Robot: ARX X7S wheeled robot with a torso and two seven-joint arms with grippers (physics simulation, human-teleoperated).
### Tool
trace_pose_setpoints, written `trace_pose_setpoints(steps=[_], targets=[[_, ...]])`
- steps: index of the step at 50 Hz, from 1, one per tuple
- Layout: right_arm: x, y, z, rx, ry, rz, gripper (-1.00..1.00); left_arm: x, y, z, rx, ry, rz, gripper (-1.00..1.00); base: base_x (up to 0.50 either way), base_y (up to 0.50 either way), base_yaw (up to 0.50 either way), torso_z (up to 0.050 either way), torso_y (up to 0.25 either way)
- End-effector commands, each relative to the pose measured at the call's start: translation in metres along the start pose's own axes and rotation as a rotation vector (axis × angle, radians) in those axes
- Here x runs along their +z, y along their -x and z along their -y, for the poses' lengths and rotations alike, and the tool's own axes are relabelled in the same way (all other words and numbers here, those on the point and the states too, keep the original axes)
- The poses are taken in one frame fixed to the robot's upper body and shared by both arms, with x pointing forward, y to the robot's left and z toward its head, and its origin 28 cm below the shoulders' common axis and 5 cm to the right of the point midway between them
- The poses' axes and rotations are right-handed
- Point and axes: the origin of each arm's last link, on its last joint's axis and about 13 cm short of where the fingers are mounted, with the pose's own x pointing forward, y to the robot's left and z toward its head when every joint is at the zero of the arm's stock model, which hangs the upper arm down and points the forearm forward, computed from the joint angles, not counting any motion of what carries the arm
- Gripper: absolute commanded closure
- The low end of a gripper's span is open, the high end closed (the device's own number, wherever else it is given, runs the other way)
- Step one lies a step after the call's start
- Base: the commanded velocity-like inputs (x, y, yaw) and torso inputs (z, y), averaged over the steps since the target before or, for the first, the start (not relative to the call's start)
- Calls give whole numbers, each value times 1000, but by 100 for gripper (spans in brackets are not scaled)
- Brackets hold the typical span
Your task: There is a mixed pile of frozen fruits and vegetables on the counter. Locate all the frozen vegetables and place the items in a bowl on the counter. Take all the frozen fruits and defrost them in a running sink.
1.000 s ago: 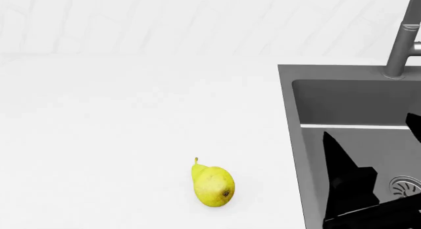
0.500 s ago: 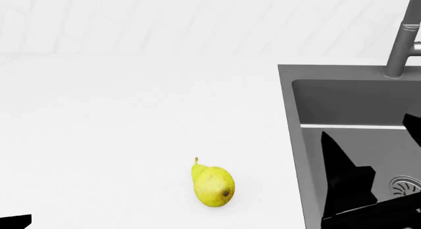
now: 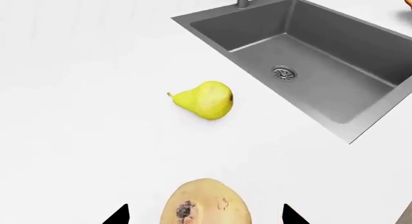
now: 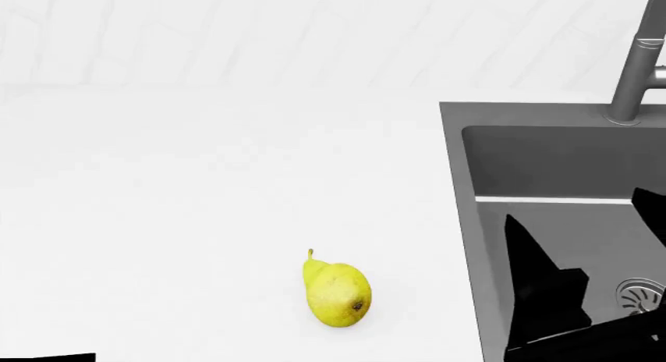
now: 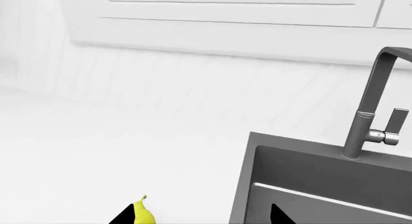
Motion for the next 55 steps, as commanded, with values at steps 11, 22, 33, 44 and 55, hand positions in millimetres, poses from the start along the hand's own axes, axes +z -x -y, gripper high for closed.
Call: trace_pose_setpoints(steps=[11,22,33,44,55], targets=[[2,3,-1,-1,-2,-1,-100,-20,-22,5,-5,29,-56,-100,0,0,0,0,0],[2,2,-1,2,-3,3,-100,-25,-32,3,17,5,-69,-100,0,0,0,0,0],[0,1,0,3,-7,-1,-100,-30,-39,4,31,-7,-81,-100,0,0,0,0,0],[-4,2,1,0,-12,-3,-100,-35,-40,4,28,-3,-109,-100,0,0,0,0,0],[-6,2,0,2,-12,-7,-100,-42,-43,3,17,16,-135,-100,0,0,0,1,0]])
